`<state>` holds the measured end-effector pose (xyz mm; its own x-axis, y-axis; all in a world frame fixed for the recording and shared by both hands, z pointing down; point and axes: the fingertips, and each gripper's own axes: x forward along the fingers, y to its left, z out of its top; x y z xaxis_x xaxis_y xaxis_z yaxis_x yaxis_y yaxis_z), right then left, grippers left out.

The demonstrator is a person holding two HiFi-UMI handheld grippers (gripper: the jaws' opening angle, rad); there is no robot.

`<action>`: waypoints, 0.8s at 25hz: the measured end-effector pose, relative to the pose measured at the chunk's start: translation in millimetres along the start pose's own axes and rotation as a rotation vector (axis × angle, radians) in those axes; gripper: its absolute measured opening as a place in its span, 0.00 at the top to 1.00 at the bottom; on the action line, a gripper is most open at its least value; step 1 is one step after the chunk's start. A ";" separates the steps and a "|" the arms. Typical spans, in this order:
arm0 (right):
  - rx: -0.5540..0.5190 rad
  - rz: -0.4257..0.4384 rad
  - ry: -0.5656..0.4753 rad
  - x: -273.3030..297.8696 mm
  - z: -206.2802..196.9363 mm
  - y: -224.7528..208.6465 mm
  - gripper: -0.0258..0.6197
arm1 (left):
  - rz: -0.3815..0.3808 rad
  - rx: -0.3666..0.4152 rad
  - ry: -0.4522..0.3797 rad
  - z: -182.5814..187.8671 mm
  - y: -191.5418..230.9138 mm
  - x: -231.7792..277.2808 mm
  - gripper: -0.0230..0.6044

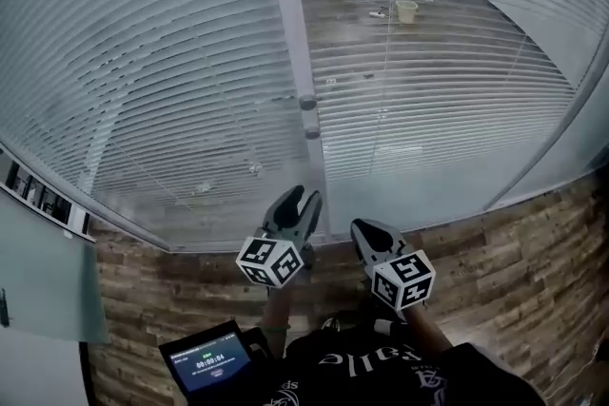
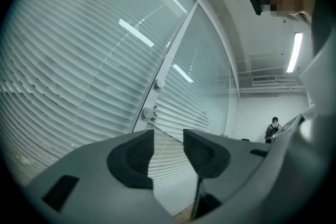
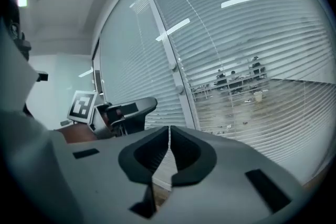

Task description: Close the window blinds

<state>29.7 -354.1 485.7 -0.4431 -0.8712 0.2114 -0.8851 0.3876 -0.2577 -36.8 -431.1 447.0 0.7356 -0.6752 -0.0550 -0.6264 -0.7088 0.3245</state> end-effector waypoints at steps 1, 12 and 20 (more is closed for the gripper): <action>-0.013 0.029 0.021 10.3 1.6 -7.1 0.93 | 0.021 -0.024 -0.005 2.0 7.6 13.3 0.69; -0.069 0.218 0.127 47.0 30.6 -95.0 0.93 | 0.314 -0.510 -0.342 37.7 65.5 122.1 0.69; -0.073 0.292 0.158 55.2 24.4 -119.3 0.93 | 0.562 0.173 -0.029 37.9 70.3 128.0 0.76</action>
<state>114.4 -455.7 505.2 -0.6912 -0.6648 0.2835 -0.7227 0.6398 -0.2616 3.6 -575.1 427.0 0.2727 -0.9606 0.0537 -0.9529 -0.2621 0.1524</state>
